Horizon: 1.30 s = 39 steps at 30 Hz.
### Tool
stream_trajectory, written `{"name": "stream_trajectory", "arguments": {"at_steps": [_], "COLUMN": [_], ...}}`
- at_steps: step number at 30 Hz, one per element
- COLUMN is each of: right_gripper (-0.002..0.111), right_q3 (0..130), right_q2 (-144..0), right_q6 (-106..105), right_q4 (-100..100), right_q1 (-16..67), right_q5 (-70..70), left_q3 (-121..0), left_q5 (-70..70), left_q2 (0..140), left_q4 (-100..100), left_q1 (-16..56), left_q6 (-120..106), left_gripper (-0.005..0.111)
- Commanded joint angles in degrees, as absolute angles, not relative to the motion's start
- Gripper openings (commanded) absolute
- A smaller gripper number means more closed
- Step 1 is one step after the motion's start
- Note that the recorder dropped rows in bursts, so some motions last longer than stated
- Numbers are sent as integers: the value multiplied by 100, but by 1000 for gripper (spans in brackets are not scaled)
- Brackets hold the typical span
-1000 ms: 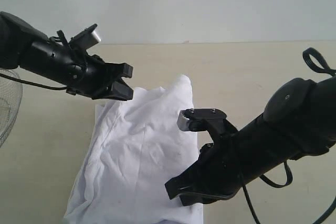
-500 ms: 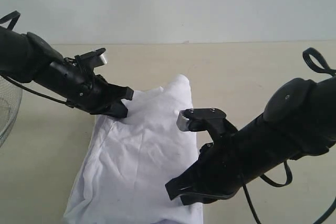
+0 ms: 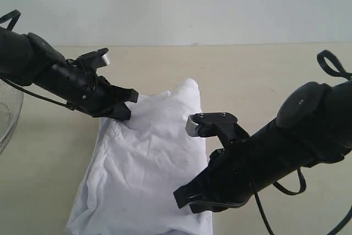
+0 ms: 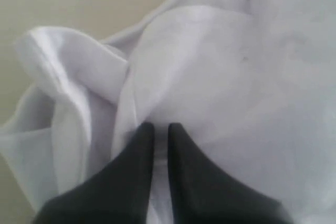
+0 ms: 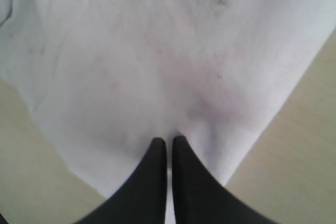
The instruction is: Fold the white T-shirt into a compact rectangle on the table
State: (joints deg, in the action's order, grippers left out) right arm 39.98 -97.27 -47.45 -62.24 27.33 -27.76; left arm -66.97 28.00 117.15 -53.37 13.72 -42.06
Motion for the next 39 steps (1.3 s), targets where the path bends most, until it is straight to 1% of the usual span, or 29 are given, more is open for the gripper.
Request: {"name": "stream_trajectory", "arguments": {"at_steps": [1,4,8,18,28,33,39], "right_gripper": [0,0,0,0,0,0,0], "right_q3": [4016,4016,4016,4016,4016,4016,4016], "right_q2": [-9721,-9721,-9721,-9721,-9721,-9721,-9721], "right_q6": [-4809,-4809,-4809,-4809,-4809,-4797,-4796], "right_q4": [-6182,-6175,-6175,-6165,-6108,-6110,-6097], "right_q1": [2731,2731,2731,2731,2731,2731,2731], "right_q5": [-2738,-2714,-2674,-2651,-2651,-2651,-2683], "left_q3": [-6902,-7210,-7419,-7453,-7453,-7453,-7612], "left_q5": [2891,3235,3237,3445,2848,2621,2876], "left_q2": [11488,11458,11517,12079,12258,12258,12258], "left_q4": [-5420,-5420,-5420,-5323,-4375,-4215,-4215], "left_q1": [1377,1377,1389,1389,1378,1355,1133], "left_q6": [-4236,-4289,-4279,-4279,-3512,-3376,-3297], "left_gripper": [10,10,10,10,10,10,10]}}
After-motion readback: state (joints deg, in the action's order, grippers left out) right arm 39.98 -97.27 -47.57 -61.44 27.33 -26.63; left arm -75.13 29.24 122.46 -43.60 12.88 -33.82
